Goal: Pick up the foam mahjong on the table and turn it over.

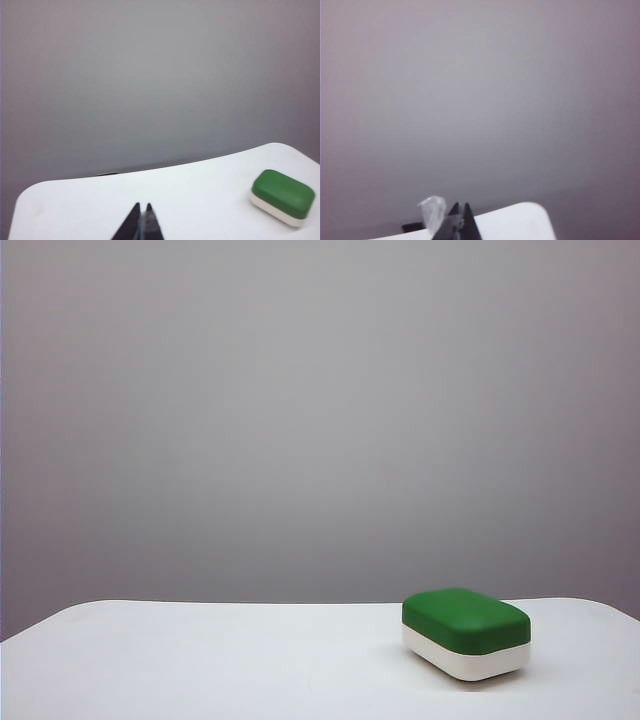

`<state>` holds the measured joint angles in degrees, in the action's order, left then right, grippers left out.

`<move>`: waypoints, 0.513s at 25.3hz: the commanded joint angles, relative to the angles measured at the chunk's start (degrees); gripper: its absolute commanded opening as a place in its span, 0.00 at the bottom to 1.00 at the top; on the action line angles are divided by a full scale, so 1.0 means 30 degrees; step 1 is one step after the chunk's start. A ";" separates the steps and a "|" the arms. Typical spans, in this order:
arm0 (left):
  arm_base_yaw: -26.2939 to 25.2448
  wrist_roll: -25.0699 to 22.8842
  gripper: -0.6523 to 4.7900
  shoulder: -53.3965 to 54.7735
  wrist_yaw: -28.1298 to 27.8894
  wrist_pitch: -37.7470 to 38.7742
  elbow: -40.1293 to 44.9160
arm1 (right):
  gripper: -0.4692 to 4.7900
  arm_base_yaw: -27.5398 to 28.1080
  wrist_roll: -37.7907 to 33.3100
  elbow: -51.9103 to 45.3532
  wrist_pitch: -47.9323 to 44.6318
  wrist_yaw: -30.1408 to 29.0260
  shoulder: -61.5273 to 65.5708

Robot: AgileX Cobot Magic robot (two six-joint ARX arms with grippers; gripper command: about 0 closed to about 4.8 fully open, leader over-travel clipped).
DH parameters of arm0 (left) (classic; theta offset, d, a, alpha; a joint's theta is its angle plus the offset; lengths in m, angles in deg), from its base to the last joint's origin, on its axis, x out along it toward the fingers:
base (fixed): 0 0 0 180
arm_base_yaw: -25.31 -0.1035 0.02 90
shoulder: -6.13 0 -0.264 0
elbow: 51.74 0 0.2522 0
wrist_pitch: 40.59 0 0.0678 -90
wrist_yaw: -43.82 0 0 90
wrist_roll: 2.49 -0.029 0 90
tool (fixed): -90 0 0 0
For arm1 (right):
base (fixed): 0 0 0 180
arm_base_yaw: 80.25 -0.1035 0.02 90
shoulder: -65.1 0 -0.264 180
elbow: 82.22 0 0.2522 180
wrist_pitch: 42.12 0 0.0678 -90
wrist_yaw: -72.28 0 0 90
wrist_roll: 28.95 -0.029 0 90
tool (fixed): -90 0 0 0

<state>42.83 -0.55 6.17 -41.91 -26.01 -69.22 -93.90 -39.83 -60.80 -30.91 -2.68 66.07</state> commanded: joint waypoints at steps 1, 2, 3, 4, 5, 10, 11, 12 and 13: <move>-0.1246 0.0080 0.11 0.0007 0.0809 -0.0291 0.0211 | 0.09 0.3220 0.0131 0.0029 -0.0095 -0.3395 -0.0306; -0.1741 0.0168 0.11 0.0007 0.1224 -0.0291 0.0262 | 0.09 0.3810 0.0131 0.0029 -0.0117 -0.4240 -0.0291; -0.2193 0.0270 0.11 0.0007 0.1486 -0.0291 0.0291 | 0.09 0.4204 0.0131 0.0029 -0.0138 -0.4605 -0.0277; -0.2659 0.0335 0.11 0.0007 0.1836 -0.0321 0.0379 | 0.09 0.4524 0.0124 0.0029 -0.0117 -0.4641 -0.0277; -0.3286 0.0386 0.11 0.0007 0.2200 -0.0321 0.0481 | 0.09 0.4809 0.0117 0.0015 -0.0080 -0.4605 -0.0277; -0.6084 0.0656 0.11 0.0007 0.2936 -0.0357 0.0860 | 0.09 0.5122 -0.0772 -0.1013 0.0430 -0.4648 -0.0277; -0.6222 0.0663 0.11 0.0007 0.2936 -0.0408 0.0860 | 0.09 0.5122 -0.1100 -0.1290 0.0590 -0.4648 -0.0277; -0.6346 0.0656 0.11 0.0007 0.2951 -0.0474 0.0860 | 0.09 0.5122 -0.1406 -0.1639 0.0721 -0.4648 -0.0284; -0.6331 0.0656 0.11 0.0007 0.2943 -0.0517 0.0860 | 0.09 0.5122 -0.1566 -0.1894 0.0780 -0.4648 -0.0284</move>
<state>23.85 1.26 6.19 -33.45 -26.27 -66.53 -78.49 -42.78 -65.72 -29.12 -16.45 65.28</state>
